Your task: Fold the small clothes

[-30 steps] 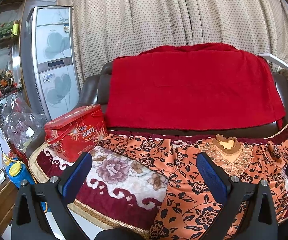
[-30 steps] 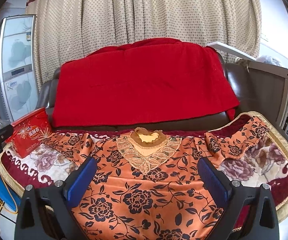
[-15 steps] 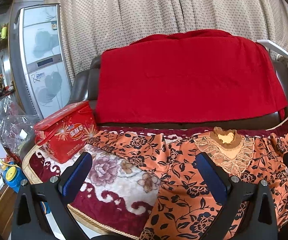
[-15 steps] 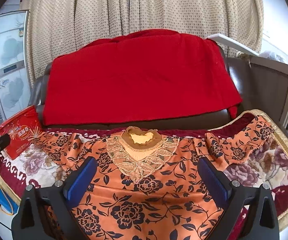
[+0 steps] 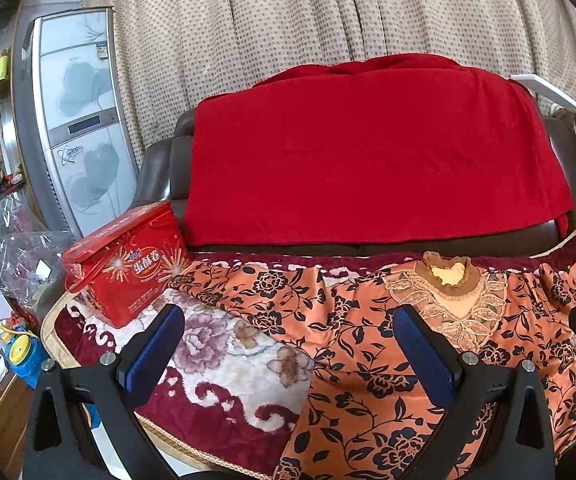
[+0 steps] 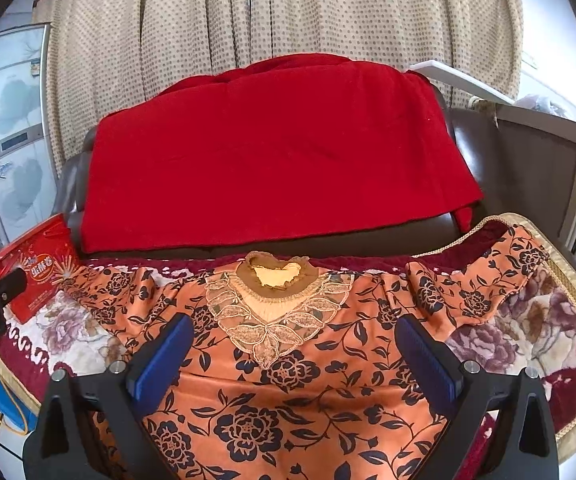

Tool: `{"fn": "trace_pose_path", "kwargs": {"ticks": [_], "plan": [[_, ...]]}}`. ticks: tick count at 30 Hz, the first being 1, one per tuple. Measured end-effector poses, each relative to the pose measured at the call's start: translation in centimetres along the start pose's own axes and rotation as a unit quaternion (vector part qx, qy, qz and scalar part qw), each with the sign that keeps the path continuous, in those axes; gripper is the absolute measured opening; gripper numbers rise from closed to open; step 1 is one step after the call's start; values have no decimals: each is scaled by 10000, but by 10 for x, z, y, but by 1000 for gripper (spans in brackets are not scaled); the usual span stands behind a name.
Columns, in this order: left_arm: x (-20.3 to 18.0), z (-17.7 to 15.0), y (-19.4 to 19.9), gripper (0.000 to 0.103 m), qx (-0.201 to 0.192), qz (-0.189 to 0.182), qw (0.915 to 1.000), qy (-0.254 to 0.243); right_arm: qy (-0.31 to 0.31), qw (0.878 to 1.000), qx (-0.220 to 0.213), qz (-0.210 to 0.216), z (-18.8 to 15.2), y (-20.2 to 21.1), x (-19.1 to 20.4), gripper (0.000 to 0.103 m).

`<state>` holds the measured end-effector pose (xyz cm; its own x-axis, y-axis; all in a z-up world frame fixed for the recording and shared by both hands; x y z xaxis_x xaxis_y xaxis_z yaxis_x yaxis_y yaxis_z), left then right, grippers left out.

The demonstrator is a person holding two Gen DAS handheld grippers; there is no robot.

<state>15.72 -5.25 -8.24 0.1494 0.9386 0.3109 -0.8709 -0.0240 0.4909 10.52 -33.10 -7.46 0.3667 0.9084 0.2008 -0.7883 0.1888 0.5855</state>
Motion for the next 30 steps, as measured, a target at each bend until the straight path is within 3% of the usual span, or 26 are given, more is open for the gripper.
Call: {"fn": "trace_pose_path", "kwargs": {"ticks": [20,30], "plan": [[4,-2,-2,103,20,13,10000,41,40,10000,-7,27,3,1,5,102],[-13,3,-28,103,169,-10,9998,-62,9,10000,63,-45,5,-16,-3,102]]}}
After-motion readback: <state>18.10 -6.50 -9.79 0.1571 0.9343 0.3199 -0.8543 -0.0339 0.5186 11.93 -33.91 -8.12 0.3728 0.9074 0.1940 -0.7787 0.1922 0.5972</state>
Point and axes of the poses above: each gripper's, at about its wrist camera, not at the fingertips, and y roughly against the way its jaws point, x to its left, z to its top, the point moved 7 cm from there along -y, roughly the way its jaws point, and after that the axes turned 10 degrees about -y, right-handed, at the moved point
